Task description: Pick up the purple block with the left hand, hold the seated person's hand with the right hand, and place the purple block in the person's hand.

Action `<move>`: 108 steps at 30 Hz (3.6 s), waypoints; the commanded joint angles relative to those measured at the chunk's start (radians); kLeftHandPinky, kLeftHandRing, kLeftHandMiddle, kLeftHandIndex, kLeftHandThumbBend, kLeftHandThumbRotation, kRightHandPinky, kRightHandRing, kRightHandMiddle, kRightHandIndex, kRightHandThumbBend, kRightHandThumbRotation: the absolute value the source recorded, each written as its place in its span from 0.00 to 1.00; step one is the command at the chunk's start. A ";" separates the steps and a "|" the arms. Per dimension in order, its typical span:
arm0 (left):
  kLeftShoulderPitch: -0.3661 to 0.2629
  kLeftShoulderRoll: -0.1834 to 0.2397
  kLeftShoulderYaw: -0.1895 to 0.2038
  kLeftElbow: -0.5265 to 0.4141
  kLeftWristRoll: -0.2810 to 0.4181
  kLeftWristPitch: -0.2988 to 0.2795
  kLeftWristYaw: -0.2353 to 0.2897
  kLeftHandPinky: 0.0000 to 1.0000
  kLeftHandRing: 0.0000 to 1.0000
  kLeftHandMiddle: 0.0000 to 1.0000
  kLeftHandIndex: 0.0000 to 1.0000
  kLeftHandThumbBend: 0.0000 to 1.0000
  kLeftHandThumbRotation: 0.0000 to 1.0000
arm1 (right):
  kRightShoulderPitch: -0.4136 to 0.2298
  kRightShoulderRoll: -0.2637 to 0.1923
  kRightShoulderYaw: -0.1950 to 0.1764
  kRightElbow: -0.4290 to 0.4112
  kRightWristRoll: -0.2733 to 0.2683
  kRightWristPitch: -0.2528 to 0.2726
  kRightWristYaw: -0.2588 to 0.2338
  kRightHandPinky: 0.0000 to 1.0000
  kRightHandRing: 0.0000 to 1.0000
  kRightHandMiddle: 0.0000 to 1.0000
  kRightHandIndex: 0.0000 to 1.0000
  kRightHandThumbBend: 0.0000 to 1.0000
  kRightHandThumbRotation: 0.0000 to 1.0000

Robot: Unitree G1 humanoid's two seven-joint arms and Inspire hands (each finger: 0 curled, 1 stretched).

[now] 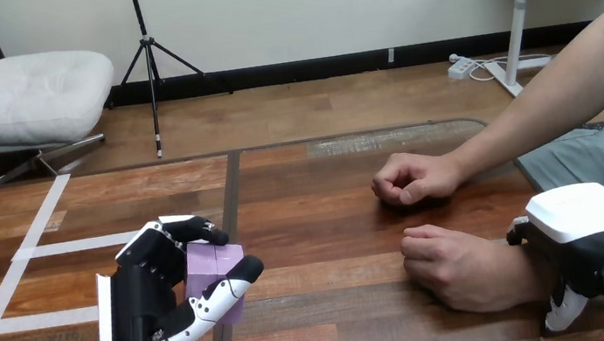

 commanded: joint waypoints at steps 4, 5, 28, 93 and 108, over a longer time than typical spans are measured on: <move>-0.040 0.005 0.001 -0.046 0.005 -0.005 -0.006 0.34 0.40 0.46 0.46 0.86 0.05 | -0.026 -0.015 -0.023 -0.020 -0.009 0.032 -0.029 0.87 0.84 0.83 0.82 0.80 0.13; -0.041 0.004 0.001 -0.045 0.005 -0.005 -0.006 0.34 0.40 0.46 0.46 0.86 0.05 | -0.024 -0.017 -0.024 -0.018 -0.009 0.030 -0.034 0.87 0.84 0.83 0.82 0.80 0.13; -0.045 0.002 0.003 -0.035 0.001 -0.016 -0.013 0.34 0.40 0.46 0.46 0.85 0.04 | -0.024 -0.027 -0.015 0.009 -0.016 0.048 -0.037 0.85 0.82 0.82 0.81 0.80 0.14; -0.043 0.001 0.006 -0.040 0.009 -0.016 -0.003 0.33 0.40 0.46 0.46 0.86 0.05 | -0.049 -0.010 -0.023 0.076 0.126 0.062 -0.103 0.31 0.42 0.50 0.62 0.79 0.00; -0.046 0.000 0.007 -0.031 0.002 -0.026 -0.009 0.33 0.40 0.46 0.46 0.86 0.05 | -0.040 -0.019 -0.030 0.065 0.154 0.056 -0.132 0.30 0.40 0.48 0.55 0.78 0.00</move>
